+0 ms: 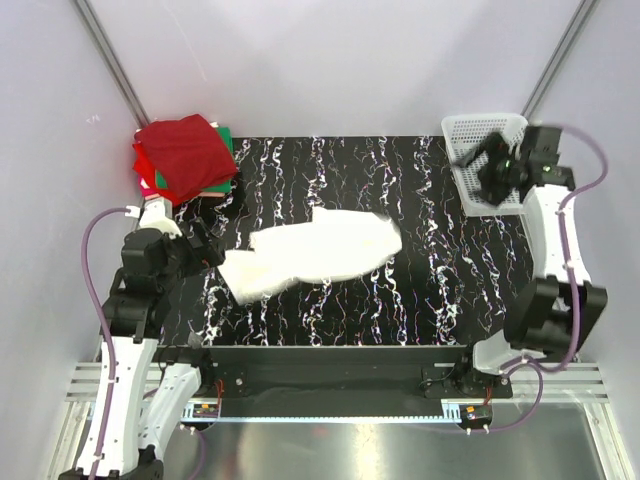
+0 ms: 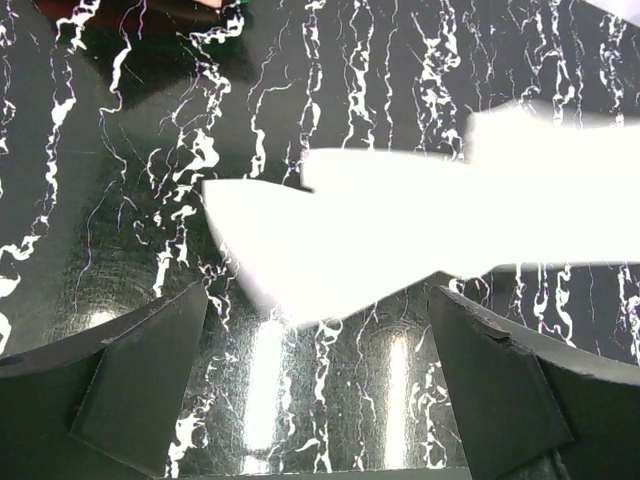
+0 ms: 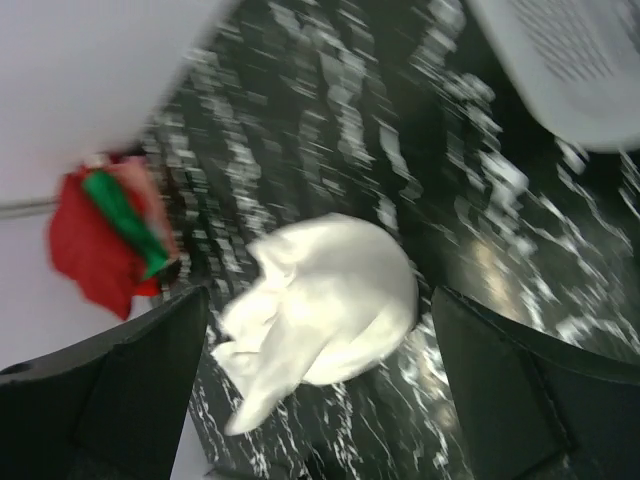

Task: Fold and stack the t-shirts
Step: Move the tshirt to the center of the board, then flatten the tshirt out

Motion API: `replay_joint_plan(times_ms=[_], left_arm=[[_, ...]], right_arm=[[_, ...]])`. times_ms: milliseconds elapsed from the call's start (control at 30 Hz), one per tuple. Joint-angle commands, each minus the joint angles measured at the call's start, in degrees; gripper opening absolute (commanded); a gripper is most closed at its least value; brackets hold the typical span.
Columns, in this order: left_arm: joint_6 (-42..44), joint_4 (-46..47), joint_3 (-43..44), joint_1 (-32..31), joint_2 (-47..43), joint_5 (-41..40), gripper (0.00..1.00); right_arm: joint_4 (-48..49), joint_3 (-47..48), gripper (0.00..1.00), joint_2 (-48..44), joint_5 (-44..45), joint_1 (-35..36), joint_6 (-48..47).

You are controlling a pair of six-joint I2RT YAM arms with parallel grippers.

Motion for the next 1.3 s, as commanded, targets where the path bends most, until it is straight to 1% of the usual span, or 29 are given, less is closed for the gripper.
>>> replay_joint_plan(times_ms=[0,33,67,100,167,200,267,300,333,367,400,433,467,500,533,567,600,633,667,733,800,833,867,900,967,1000,1033,1133,1267], left_arm=[[0.0,1.9,0.2,-0.3,1.1,-1.5,0.99],[-0.2,1.8,0.2,-0.3,1.4,-1.4,0.99],[-0.3,1.8,0.0,-0.3,2.1,-0.8,0.99],[-0.3,2.3,-0.2,-0.5,2.4,-0.2,0.99],[-0.5,2.3,-0.4,-1.1,3.9,0.7,0.99],[-0.8,2.1,-0.5,-2.7,4.5,0.4,0.98],[-2.4,0.8,-0.3,-5.4,6.7,-2.4,0.96],[-3.2,0.2,-0.1,-9.4,7.7,-5.1,0.96],[-5.2,-0.3,-0.1,-11.7,8.8,-7.2,0.95],[-6.2,-1.0,-0.2,-13.8,11.3,-10.3,0.94],[-7.2,-1.2,-0.3,-17.7,12.7,-11.7,0.93],[-9.4,-1.6,-0.3,-19.4,14.1,-13.1,0.90],[-10.6,-1.9,-0.3,-20.8,16.3,-15.6,0.89],[-11.3,-2.2,-0.4,-22.5,17.1,-15.9,0.88],[-11.8,-2.5,-0.2,-22.8,17.4,-15.9,0.87],[-12.0,-3.3,0.4,-22.9,17.4,-16.7,0.85],[-11.9,-5.5,1.2,-22.9,17.0,-17.3,0.85],[-10.7,-6.4,3.1,-22.9,15.1,-19.0,0.86],[-9.8,-7.9,4.3,-22.9,13.9,-20.0,0.88],[-5.6,-8.3,6.1,-22.9,11.6,-22.3,0.91],[-3.7,-8.0,5.0,-22.9,8.4,-25.4,0.92],[-3.9,-7.7,4.0,-22.9,6.1,-27.0,0.92],[-4.1,-6.9,3.4,-22.9,5.1,-26.7,0.92],[-4.0,-6.4,3.5,-22.9,4.3,-25.8,0.92],[-3.2,-4.9,2.9,-22.9,2.0,-24.6,0.93],[-3.3,-5.1,2.6,-22.9,1.4,-25.3,0.94],[-3.7,-5.2,2.7,-22.9,0.7,-26.3,0.95],[-3.7,-5.2,2.5,-22.9,0.0,-25.9,0.95],[-3.7,-5.2,2.5,-22.9,0.0,-25.9,0.95]], right_arm=[[-1.6,-8.9,1.00,-0.9,0.7,-1.9,1.0],[-1.5,-10.4,1.00,-2.0,0.5,-2.0,0.9],[-0.6,-14.1,1.00,-3.4,-1.0,-2.0,1.1],[1.5,-16.0,1.00,-6.7,-1.5,-1.7,1.2],[2.9,-20.9,1.00,-9.6,-1.6,-0.3,1.7],[3.6,-22.1,1.00,-12.0,-1.3,1.1,1.4],[3.0,-25.0,1.00,-13.2,2.2,7.7,0.4],[3.0,-26.0,1.00,-13.9,2.9,9.8,0.1],[3.2,-27.0,1.00,-13.8,4.3,15.4,0.2],[4.8,-29.2,1.00,-13.8,4.5,17.6,0.4],[5.9,-30.1,1.00,-13.0,4.4,19.8,0.6],[6.4,-30.7,1.00,-12.2,5.2,22.3,0.9],[6.4,-30.6,1.00,-11.2,5.9,26.8,1.1],[6.6,-30.0,1.00,-8.7,6.4,29.8,0.9],[6.4,-29.1,1.00,-7.1,7.8,32.5,0.2],[4.6,-26.0,0.99,-5.4,9.1,38.3,-0.4],[3.3,-24.0,0.99,-1.8,10.4,40.8,-1.3],[2.0,-19.9,0.99,0.1,13.6,42.7,-3.1],[-0.4,-17.9,0.98,1.9,15.2,45.4,-3.9],[-1.4,-13.8,0.94,6.3,17.5,46.0,-5.3],[-1.7,-11.3,0.81,10.4,18.7,46.1,-5.8],[-2.1,-9.1,0.76,11.9,18.9,46.1,-6.2],[-2.7,-7.8,0.69,13.5,19.0,46.2,-6.5],[-3.4,-6.5,0.68,16.9,19.3,46.7,-6.7],[-5.0,-3.6,0.66,20.0,21.0,47.6,-7.4],[-5.2,-3.0,0.62,22.3,21.4,48.1,-7.6],[-5.2,-2.0,0.60,23.4,21.8,49.1,-7.9],[-6.0,1.0,0.55,27.2,22.5,51.5,-8.5],[-8.2,5.1,0.53,31.1,26.2,53.7,-9.0]])
